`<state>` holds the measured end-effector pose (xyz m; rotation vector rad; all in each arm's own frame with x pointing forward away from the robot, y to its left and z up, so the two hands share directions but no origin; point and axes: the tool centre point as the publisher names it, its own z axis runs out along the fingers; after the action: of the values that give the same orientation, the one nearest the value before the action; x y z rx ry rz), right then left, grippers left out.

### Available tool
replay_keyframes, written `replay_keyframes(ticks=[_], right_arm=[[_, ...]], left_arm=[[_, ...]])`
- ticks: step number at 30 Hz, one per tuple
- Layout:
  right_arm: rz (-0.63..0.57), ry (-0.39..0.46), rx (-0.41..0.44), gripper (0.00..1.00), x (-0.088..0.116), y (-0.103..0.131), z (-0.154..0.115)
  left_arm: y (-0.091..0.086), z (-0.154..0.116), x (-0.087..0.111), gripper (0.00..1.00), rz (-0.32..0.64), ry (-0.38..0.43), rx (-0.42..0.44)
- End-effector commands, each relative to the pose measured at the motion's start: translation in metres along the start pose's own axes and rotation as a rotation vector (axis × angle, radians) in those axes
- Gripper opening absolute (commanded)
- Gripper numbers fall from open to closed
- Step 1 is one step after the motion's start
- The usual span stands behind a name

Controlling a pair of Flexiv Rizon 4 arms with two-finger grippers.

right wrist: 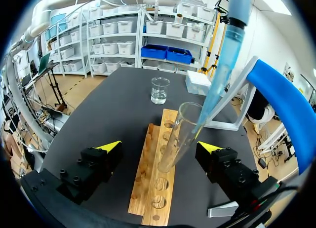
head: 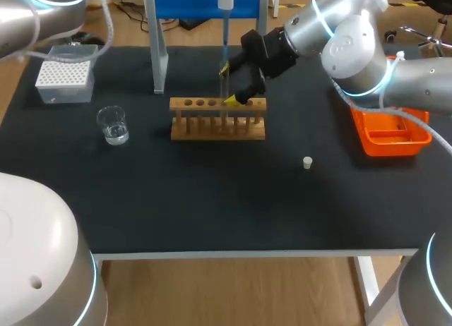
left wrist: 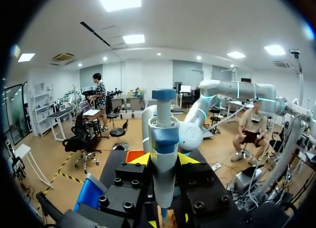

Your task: Invert the test tube, pick up the pipette, mount the tip to pipette, aspirate from beaker and dispense into the tube, eject the tip, return the pipette, and cap with the stopper.

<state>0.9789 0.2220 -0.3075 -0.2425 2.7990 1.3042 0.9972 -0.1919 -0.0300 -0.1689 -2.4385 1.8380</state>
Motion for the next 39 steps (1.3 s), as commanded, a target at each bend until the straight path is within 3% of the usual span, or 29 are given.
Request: replay_keyframes(ticks=[1, 27, 39], right_arm=[[0.001, 0.001, 0.002, 1.0, 0.0, 0.0, -0.001], [0.001, 0.001, 0.002, 1.0, 0.0, 0.0, -0.001], [0.001, 0.001, 0.002, 1.0, 0.0, 0.0, -0.001]], left_arm=[[-0.002, 0.003, -0.001, 0.0, 0.002, 0.009, 0.0], [-0.006, 0.01, 0.026, 0.0, -0.003, -0.011, -0.018], [-0.001, 0.006, 0.023, 0.0, 0.005, -0.037, -0.017]])
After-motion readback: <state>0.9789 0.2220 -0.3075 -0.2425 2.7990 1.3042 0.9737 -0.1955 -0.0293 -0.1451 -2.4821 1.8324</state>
